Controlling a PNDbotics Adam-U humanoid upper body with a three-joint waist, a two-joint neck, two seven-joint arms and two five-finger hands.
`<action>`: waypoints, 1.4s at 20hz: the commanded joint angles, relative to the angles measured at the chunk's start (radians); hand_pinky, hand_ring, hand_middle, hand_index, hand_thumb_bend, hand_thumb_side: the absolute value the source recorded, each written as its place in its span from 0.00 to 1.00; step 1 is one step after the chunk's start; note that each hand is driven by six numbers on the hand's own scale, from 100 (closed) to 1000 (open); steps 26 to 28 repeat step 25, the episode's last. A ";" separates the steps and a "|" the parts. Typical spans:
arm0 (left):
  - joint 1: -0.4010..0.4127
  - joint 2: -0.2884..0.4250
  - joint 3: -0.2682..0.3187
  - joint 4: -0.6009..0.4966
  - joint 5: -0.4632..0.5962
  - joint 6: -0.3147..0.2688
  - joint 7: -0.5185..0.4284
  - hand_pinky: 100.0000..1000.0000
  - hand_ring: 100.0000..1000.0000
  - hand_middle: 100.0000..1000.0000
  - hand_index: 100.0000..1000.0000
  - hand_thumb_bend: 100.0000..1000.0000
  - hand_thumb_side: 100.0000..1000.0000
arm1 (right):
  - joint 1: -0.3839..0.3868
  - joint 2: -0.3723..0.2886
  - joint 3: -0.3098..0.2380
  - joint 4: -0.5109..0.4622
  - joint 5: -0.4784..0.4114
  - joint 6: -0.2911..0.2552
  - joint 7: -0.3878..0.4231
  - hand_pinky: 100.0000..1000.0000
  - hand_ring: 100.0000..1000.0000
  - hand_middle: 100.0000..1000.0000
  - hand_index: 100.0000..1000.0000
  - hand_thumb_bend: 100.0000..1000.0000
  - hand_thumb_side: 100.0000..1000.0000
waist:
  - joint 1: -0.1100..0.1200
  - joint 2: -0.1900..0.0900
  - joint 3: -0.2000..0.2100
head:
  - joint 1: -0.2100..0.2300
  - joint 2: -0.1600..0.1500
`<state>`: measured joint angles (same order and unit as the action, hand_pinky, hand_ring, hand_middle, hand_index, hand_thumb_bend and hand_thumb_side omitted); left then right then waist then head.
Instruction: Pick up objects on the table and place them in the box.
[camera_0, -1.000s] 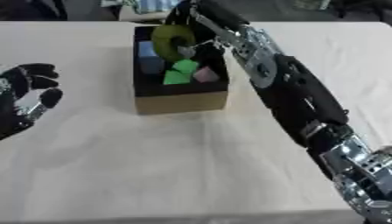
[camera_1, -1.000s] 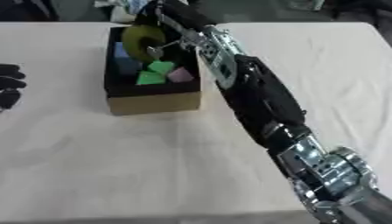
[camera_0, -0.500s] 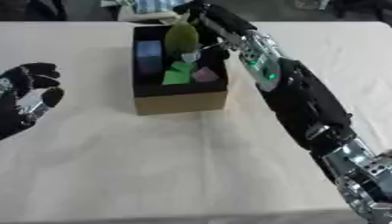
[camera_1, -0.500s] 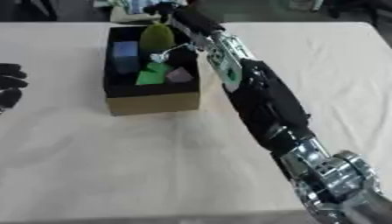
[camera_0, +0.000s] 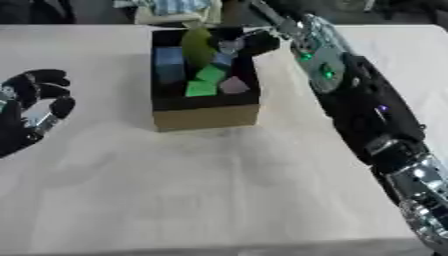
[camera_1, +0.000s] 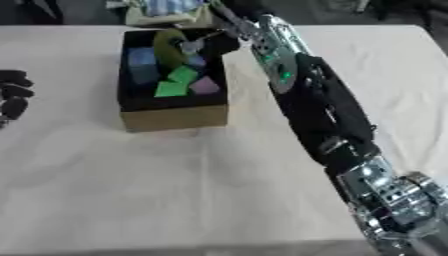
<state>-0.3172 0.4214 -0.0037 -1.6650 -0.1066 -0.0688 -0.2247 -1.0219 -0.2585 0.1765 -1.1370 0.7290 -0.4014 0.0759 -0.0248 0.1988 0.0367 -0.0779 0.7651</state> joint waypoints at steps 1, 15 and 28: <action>-0.006 0.031 0.025 -0.024 0.004 0.000 0.025 0.81 0.69 0.66 0.80 0.52 0.59 | 0.005 -0.083 -0.037 -0.150 -0.117 0.026 -0.054 0.65 0.75 0.82 0.93 0.21 0.32 | -0.011 -0.016 -0.008 | 0.018 0.005; -0.042 0.035 0.141 -0.137 0.080 0.001 0.263 0.81 0.72 0.69 0.80 0.38 0.67 | 0.331 -0.293 -0.314 -0.595 -0.556 0.248 -0.363 0.61 0.71 0.78 0.89 0.00 0.39 | -0.021 -0.025 -0.071 | 0.069 0.005; -0.007 0.024 0.153 -0.134 0.182 -0.002 0.392 0.81 0.73 0.72 0.81 0.34 0.76 | 0.574 -0.246 -0.395 -0.581 -0.695 0.265 -0.401 0.58 0.70 0.77 0.89 0.00 0.43 | -0.016 -0.028 -0.086 | 0.094 0.005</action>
